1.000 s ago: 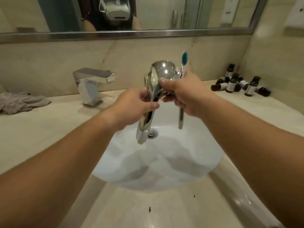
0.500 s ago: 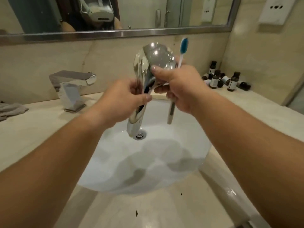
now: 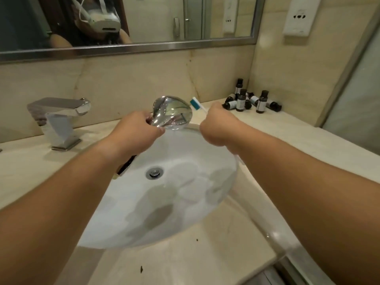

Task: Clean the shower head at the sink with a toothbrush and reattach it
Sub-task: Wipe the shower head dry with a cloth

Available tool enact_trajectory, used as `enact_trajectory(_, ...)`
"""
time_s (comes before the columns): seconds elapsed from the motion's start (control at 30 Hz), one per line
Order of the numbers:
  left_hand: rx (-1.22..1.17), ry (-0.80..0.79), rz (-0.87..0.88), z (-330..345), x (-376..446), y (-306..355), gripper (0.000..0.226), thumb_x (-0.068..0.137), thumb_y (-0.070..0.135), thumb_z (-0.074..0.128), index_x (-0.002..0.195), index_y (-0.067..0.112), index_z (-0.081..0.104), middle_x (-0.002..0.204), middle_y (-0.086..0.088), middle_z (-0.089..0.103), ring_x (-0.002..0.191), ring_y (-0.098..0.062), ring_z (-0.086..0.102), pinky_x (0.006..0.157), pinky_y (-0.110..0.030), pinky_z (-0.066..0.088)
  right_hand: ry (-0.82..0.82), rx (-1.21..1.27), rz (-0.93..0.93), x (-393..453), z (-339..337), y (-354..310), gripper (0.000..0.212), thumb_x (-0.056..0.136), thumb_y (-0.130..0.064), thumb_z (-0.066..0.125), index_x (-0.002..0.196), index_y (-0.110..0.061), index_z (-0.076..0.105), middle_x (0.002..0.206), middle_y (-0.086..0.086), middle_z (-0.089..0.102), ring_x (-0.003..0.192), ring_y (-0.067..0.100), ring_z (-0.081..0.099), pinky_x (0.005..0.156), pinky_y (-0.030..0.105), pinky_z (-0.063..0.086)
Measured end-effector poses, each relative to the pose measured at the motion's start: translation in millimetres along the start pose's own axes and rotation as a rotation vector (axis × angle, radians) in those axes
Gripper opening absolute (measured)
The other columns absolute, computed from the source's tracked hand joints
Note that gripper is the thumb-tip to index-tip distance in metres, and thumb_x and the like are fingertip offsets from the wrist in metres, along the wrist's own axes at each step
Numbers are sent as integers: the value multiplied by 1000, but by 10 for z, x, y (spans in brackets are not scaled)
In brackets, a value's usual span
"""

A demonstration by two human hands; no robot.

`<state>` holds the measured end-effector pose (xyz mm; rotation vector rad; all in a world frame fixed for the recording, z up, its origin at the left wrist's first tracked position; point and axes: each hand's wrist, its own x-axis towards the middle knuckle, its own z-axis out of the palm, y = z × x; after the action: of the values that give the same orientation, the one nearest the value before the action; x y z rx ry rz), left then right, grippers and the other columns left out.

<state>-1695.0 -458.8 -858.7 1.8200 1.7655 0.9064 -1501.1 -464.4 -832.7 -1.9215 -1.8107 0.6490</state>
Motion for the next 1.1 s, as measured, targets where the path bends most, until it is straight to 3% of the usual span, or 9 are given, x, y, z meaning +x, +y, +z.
enact_trajectory(0.1, 39, 0, 19, 86, 26, 126, 16, 89, 27, 76, 86, 15, 65, 83, -11, 68, 73, -27, 59, 67, -35, 43, 95, -138, -138, -101, -89, 227, 29, 93, -4, 41, 117, -15, 50, 94, 5, 55, 73, 17, 49, 58, 30, 44)
enact_trajectory(0.27, 7, -44, 103, 324, 21, 452, 21, 82, 24, 83, 84, 12, 66, 77, -13, 67, 69, -27, 58, 67, -35, 43, 205, -217, -227, -303, -345, 624, 45, 93, -3, 42, 130, -28, 46, 97, 6, 60, 81, 24, 55, 68, 39, 52)
enact_trajectory(0.33, -11, -54, 151, 474, 33, 672, 21, 81, 25, 82, 83, 12, 66, 76, -15, 67, 67, -27, 57, 66, -36, 44, 255, -201, -182, -388, -540, 802, 43, 94, -5, 43, 133, -25, 42, 91, 4, 55, 80, 26, 52, 66, 38, 48)
enact_trajectory(0.4, -43, -63, 200, 615, 29, 936, 23, 76, 28, 83, 85, 15, 66, 81, -16, 70, 69, -31, 62, 66, -39, 49, 310, -140, -89, -469, -739, 986, 30, 95, -9, 44, 122, -20, 41, 85, 2, 49, 74, 23, 50, 60, 36, 41)
enact_trajectory(0.5, -87, -90, 256, 870, 8, 1347, 37, 71, 26, 90, 90, 28, 58, 87, -4, 69, 78, -27, 67, 72, -41, 53, 394, -87, 7, -634, -1053, 1283, 14, 94, -11, 45, 106, -17, 40, 90, 4, 52, 76, 25, 50, 61, 35, 36)
enact_trajectory(0.7, -200, -216, 379, 1557, -235, 2218, 42, 69, 23, 90, 92, 30, 55, 91, -11, 72, 76, -35, 68, 75, -51, 58, 552, -63, 151, -1278, -1726, 2088, 6, 95, -16, 46, 100, -20, 44, 90, 3, 56, 78, 25, 52, 62, 37, 44)
enact_trajectory(0.9, -423, -470, 439, 2155, -707, 2933, 32, 76, -2, 85, 88, 16, 62, 76, -10, 67, 69, -24, 60, 69, -39, 48, 757, 73, 270, -2239, -2062, 2891, 7, 94, -23, 53, 93, -30, 52, 80, -5, 60, 73, 22, 60, 64, 40, 52)
enact_trajectory(1.03, -493, -633, 462, 2446, -954, 3270, 39, 57, 15, 84, 91, 16, 65, 67, 0, 71, 59, -16, 61, 63, -30, 47, 797, 240, 354, -2789, -2188, 3343, 12, 95, -22, 58, 94, -34, 57, 82, -5, 59, 68, 16, 65, 66, 43, 58)
enact_trajectory(1.1, -510, -679, 475, 2560, -1045, 3404, 37, 56, 18, 79, 90, 18, 64, 63, 3, 70, 54, -12, 60, 56, -26, 47, 840, 297, 383, -2961, -2237, 3507, 15, 94, -18, 59, 95, -33, 59, 85, 0, 58, 69, 19, 65, 60, 33, 58)
